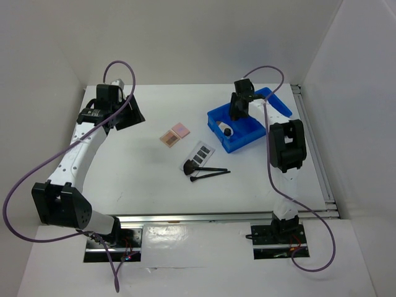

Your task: Organize the makeup

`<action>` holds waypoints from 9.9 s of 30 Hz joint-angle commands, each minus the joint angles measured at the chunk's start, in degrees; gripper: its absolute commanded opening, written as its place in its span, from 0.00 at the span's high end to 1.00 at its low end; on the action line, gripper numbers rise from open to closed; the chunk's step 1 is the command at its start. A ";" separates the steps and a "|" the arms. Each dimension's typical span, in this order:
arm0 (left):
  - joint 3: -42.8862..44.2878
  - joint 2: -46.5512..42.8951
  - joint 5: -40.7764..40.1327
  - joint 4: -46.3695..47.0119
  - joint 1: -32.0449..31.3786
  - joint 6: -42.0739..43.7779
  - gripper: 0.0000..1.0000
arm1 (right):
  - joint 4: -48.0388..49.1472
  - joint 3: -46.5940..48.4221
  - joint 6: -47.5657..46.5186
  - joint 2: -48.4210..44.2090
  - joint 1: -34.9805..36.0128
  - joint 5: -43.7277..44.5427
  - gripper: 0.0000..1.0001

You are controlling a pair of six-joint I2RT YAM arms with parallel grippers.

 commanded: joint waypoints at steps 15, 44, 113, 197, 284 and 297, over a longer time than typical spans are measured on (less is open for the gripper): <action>2.48 -0.69 1.63 0.04 0.11 1.24 0.31 | 4.43 -14.79 -1.09 -20.91 5.52 2.57 0.51; 1.42 -2.37 -0.13 -0.66 0.11 2.29 0.31 | 15.60 -43.15 -18.32 -24.72 31.37 -2.96 0.37; 0.37 -1.84 0.92 0.92 0.11 1.77 0.31 | 13.14 -21.35 -26.93 -29.91 12.84 5.93 0.83; -0.78 -3.34 0.31 0.83 0.11 3.79 0.21 | 16.92 -45.69 -6.28 -36.67 34.10 -6.91 0.07; -2.18 -2.72 -1.89 1.88 0.11 5.46 0.21 | 14.20 -18.54 -23.33 -16.37 0.18 -1.45 0.96; -1.57 -4.91 -2.68 1.36 0.11 5.98 0.21 | 13.84 -13.18 -21.23 -25.21 2.44 -0.84 0.42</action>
